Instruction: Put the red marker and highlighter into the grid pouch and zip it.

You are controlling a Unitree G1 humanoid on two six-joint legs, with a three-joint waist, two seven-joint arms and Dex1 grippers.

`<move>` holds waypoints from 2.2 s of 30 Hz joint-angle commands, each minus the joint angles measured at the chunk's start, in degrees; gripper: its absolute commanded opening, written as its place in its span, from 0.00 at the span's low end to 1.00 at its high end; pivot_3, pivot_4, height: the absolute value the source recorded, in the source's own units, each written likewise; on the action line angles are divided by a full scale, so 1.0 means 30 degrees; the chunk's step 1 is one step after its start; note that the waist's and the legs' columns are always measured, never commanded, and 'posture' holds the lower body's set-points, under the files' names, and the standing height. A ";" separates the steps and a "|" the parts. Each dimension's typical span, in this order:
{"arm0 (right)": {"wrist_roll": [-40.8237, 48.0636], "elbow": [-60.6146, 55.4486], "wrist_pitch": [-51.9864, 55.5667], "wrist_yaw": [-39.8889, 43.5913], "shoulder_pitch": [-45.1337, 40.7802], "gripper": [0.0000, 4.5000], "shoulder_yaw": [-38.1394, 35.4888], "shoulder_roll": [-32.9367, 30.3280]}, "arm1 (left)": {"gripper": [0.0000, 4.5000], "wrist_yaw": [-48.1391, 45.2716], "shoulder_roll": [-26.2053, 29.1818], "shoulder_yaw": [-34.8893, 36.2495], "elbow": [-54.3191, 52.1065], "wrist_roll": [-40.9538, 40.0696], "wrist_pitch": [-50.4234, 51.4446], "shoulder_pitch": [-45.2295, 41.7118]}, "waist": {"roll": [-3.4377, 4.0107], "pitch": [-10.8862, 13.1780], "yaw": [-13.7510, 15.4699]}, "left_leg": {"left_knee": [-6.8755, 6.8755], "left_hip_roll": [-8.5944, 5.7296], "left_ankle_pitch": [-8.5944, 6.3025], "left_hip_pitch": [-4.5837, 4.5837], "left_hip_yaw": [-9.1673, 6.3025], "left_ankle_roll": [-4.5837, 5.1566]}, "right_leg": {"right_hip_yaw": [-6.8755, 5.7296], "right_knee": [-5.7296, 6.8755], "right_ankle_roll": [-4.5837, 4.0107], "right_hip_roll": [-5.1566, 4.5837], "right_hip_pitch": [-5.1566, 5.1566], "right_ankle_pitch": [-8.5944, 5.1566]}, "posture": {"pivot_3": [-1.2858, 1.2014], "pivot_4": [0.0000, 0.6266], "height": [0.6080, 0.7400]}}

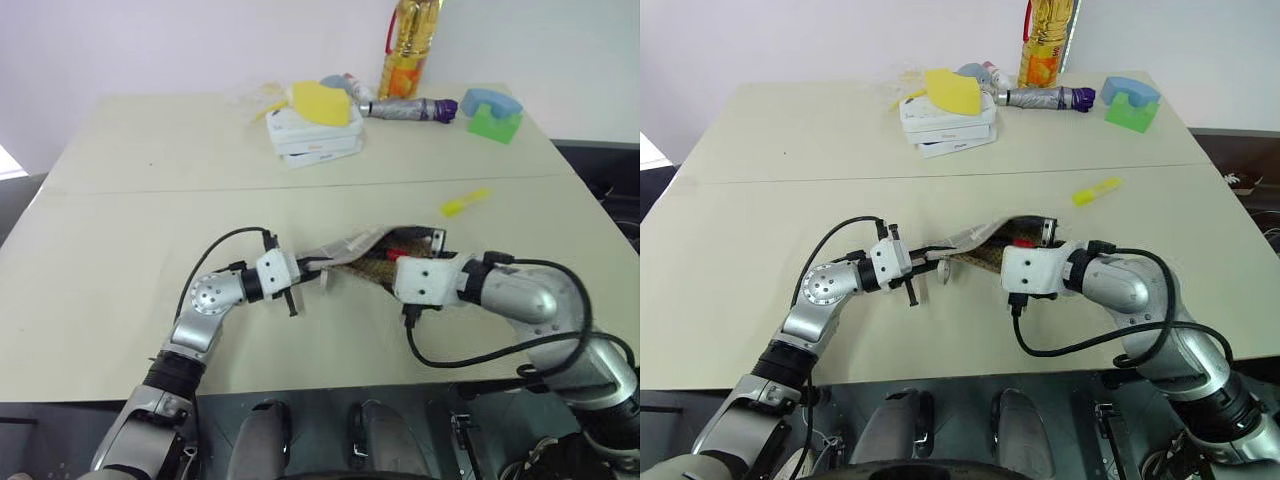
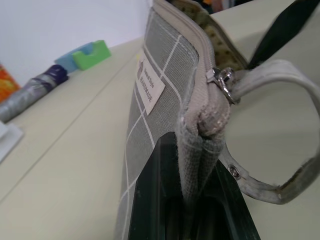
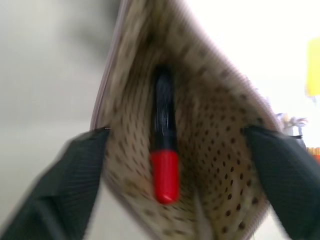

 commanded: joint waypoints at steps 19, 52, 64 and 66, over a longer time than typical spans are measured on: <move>0.4069 1.6565 0.5408 -1.6749 -0.8820 0.98 -1.0165 0.9706 | 0.00 0.4846 -0.0445 0.1242 0.1274 0.1152 0.1178 -0.0361 | 0.0032 -0.0013 -0.0209 | -0.0036 0.0002 0.0005 0.0009 0.0067 0.0000 | 0.0033 0.0060 -0.0034 -0.0006 -0.0051 0.0028 | 0.52 0.24 1.00; 0.6621 0.8703 0.4671 -1.4152 -0.3555 0.19 -0.5053 0.4948 | 0.00 0.4393 -0.0471 0.1766 0.0645 -0.0078 0.1717 -0.0145 | 0.0052 -0.0018 -0.0464 | -0.0100 0.0067 0.0007 -0.0027 0.0074 -0.0001 | 0.0049 0.0035 -0.0027 -0.0010 -0.0106 0.0027 | 0.52 0.24 1.00; 0.8886 -0.0702 0.5027 -0.6251 0.2489 0.19 -0.3876 -0.0883 | 0.00 0.2676 -0.0759 0.1791 0.1326 -0.1063 0.1367 -0.0842 | 0.0003 0.0000 -0.0385 | -0.0056 0.0036 0.0005 -0.0025 0.0056 -0.0002 | 0.0043 0.0008 -0.0025 0.0022 -0.0082 0.0018 | 0.52 0.24 1.00; 0.8801 -0.0632 0.5072 -0.6180 0.2455 0.19 -0.3745 -0.0877 | 0.00 0.2613 -0.0812 0.1805 0.1290 -0.1017 0.1341 -0.0825 | -0.0003 0.0002 -0.0359 | -0.0046 0.0034 0.0005 -0.0025 0.0052 -0.0002 | 0.0042 0.0001 -0.0025 0.0022 -0.0072 0.0018 | 0.52 0.24 1.00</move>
